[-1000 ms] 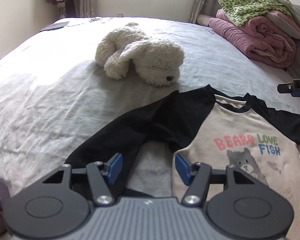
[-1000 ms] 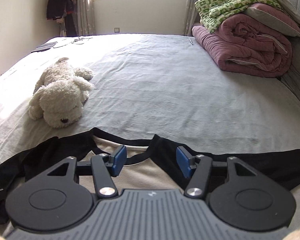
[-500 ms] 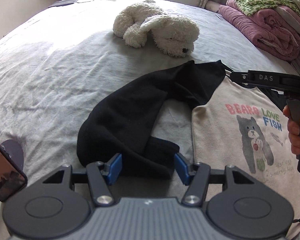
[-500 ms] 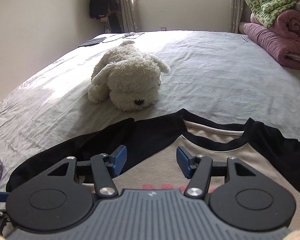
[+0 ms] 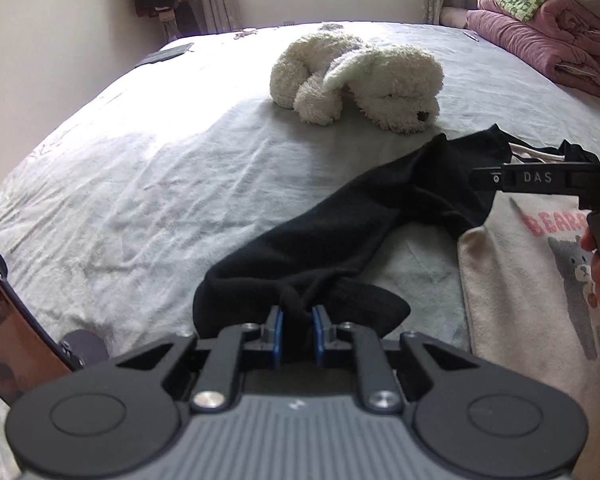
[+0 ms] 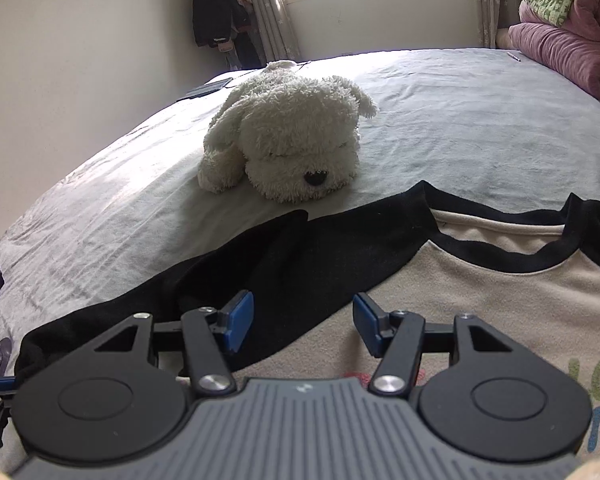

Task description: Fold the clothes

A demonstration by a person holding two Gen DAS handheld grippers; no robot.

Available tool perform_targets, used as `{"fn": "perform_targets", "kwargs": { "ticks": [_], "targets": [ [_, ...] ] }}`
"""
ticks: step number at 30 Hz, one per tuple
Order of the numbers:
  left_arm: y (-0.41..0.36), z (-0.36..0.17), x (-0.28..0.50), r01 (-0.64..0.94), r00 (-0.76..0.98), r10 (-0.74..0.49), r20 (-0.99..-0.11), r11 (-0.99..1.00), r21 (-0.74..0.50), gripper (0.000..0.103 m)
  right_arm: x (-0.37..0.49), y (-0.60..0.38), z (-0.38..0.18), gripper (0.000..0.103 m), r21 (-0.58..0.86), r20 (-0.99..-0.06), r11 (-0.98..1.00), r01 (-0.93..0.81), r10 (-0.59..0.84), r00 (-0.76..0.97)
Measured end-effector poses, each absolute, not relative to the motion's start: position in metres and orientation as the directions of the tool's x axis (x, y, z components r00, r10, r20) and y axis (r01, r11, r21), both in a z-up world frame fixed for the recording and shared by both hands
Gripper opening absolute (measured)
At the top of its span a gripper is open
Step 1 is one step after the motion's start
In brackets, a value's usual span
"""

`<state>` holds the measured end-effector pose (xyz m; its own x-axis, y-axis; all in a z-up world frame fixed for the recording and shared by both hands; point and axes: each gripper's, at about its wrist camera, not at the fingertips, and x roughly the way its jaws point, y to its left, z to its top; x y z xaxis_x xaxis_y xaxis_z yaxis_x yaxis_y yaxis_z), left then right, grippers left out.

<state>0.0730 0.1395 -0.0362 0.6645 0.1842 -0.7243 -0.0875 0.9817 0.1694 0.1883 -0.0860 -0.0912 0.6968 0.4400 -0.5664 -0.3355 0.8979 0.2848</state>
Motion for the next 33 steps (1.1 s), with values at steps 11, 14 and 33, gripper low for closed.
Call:
{"fn": "perform_targets", "kwargs": {
  "ticks": [11, 14, 33],
  "targets": [
    [0.173, 0.031, 0.119, -0.226, 0.725, 0.376, -0.577, 0.921, 0.317, 0.015, 0.186, -0.097, -0.086, 0.059, 0.344, -0.526, 0.875, -0.341, 0.481, 0.701],
    [0.183, 0.038, 0.139, -0.236, 0.703, 0.398, -0.589, 0.912, 0.335, 0.014, 0.187, -0.098, -0.087, 0.059, 0.336, -0.531, 0.879, -0.339, 0.474, 0.702],
    [0.229, -0.023, 0.28, -0.295, 0.523, 0.632, -0.572, 0.764, 0.574, 0.017, 0.193, -0.106, -0.097, 0.059, 0.358, -0.55, 0.882, -0.305, 0.464, 0.695]
  ]
}}
